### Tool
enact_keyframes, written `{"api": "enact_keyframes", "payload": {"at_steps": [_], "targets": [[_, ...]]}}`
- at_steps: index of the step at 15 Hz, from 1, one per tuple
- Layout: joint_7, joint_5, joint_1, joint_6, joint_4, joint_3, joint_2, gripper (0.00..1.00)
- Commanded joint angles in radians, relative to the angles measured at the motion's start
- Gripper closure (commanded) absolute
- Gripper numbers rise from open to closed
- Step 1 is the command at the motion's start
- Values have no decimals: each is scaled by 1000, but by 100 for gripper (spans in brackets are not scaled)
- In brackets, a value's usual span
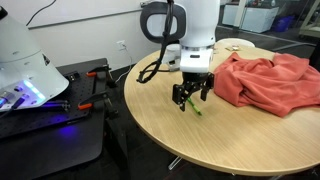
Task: Put the pen in the mug
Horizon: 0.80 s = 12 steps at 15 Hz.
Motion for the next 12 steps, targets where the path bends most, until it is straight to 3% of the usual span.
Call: {"api": "enact_keyframes", "payload": {"at_steps": [1,5,6,8,12], "targets": [[42,18,28,-12,58,-23,58,0],[59,21,23,-20,94,-20,91,1],[65,22,23,-18,100,-20,97,25],[66,23,21,-19,112,-19,106,30],[67,25,20,-21,127,-21,115,62]]}}
